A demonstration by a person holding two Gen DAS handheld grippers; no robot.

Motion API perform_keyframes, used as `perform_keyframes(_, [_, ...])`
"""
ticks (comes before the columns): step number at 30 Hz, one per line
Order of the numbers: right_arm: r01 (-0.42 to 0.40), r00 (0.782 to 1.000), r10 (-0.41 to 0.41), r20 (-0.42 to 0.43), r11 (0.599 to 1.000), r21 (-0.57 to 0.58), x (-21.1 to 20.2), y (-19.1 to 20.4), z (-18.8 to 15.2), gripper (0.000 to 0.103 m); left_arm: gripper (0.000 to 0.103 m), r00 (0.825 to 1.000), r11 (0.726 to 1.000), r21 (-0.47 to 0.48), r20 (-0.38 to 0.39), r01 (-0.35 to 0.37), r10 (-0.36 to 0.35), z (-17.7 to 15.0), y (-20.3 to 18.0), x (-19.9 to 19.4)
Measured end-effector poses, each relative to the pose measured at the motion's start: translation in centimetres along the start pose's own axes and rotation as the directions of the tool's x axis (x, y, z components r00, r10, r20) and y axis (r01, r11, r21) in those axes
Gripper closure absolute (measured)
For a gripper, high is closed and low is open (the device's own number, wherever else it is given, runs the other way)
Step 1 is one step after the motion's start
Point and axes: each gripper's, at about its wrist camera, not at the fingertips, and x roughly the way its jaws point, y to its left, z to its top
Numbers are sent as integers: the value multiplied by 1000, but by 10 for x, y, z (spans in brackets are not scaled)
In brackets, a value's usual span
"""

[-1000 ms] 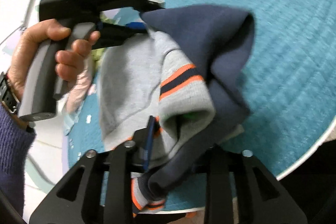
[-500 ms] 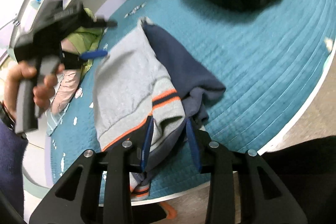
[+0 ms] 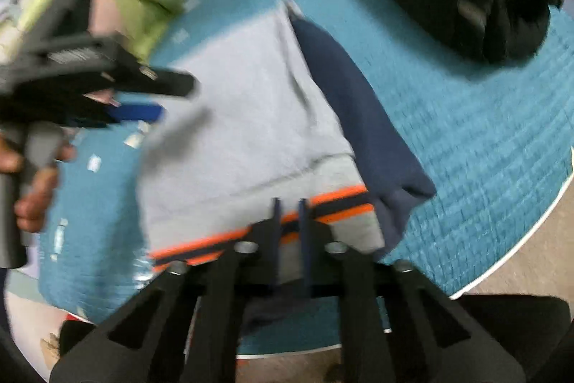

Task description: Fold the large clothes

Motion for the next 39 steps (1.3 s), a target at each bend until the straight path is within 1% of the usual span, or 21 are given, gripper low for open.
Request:
perform_keyframes(1, [-4, 1000, 5, -16, 1000, 12, 6, -4, -2, 103, 21, 1000, 1000, 5, -7, -3, 3, 1, 0, 4])
perform_keyframes(2, [-4, 1000, 4, -14, 1000, 12, 9, -5, -3, 103, 21, 999, 1000, 19, -27, -17, 17, 2, -1, 12])
perform_keyframes(3, [3, 1000, -4, -16, 1000, -3, 8, 0, -4, 103, 21, 999, 999, 32, -41, -35, 36, 3, -2, 18])
perform_keyframes(5, [19, 1000, -20, -23, 1000, -18, 11, 3, -2, 103, 17, 997, 997, 49, -59, -51, 54, 5, -3, 28])
perform_keyframes(7, [15, 1000, -16, -26, 1000, -14, 13, 4, -2, 103, 14, 997, 998, 41, -64, -48, 51, 6, -3, 32])
perform_keyframes(11, [13, 1000, -13, -21, 1000, -12, 12, 7, -1, 103, 14, 995, 997, 47, -74, -59, 62, 8, -3, 38])
perform_keyframes(12, [13, 1000, -13, -19, 1000, -10, 10, 1, 0, 103, 14, 995, 997, 56, -74, -61, 65, 7, -3, 39])
perform_keyframes(17, [7, 1000, -7, -21, 1000, -1, 11, -3, 0, 103, 14, 995, 996, 58, -68, -62, 66, 7, -4, 42])
perform_keyframes(23, [-12, 999, 12, -31, 1000, 17, 12, -10, 2, 103, 14, 995, 997, 47, -72, -66, 69, 7, -4, 42])
perform_keyframes(26, [-50, 998, 52, -38, 997, 59, 6, -16, 5, 103, 14, 995, 995, 58, -64, -76, 80, 5, -8, 38])
perform_keyframes(27, [-78, 996, 81, -35, 994, 79, 1, -19, 6, 102, 14, 995, 995, 65, -58, -78, 82, 4, -9, 35])
perform_keyframes(28, [-107, 993, 110, -28, 988, 107, -4, -23, 6, 99, 14, 995, 994, 75, -52, -81, 85, 3, -11, 30])
perform_keyframes(30, [-133, 991, 136, -7, 978, 164, -14, -33, 6, 95, 14, 996, 993, 87, -41, -79, 82, 2, -12, 22])
perform_keyframes(31, [-149, 989, 150, 10, 971, 189, -20, -37, 5, 86, 14, 996, 993, 89, -41, -76, 80, 0, -11, 17])
perform_keyframes(32, [-167, 986, 164, 33, 962, 216, -26, -42, 4, 73, 14, 996, 993, 92, -40, -78, 82, -1, -10, 13])
perform_keyframes(33, [-190, 982, 179, 64, 950, 249, -34, -48, 2, 66, 14, 995, 992, 96, -34, -85, 89, -3, -9, 9])
perform_keyframes(34, [-200, 979, 187, 76, 943, 267, -39, -51, 1, 58, 14, 995, 991, 100, -22, -91, 93, -4, -6, 3])
perform_keyframes(37, [-186, 982, 167, 85, 931, 315, -47, -60, -5, 53, 13, 996, 992, 90, -8, -88, 89, -5, 3, -9])
perform_keyframes(38, [-188, 982, 169, 84, 919, 346, -47, -65, -9, 52, 13, 995, 991, 90, -6, -100, 101, -4, 4, -10])
perform_keyframes(39, [-207, 978, 193, 75, 902, 380, -45, -69, -13, 51, 13, 993, 989, 91, -6, -114, 115, -4, 7, -12])
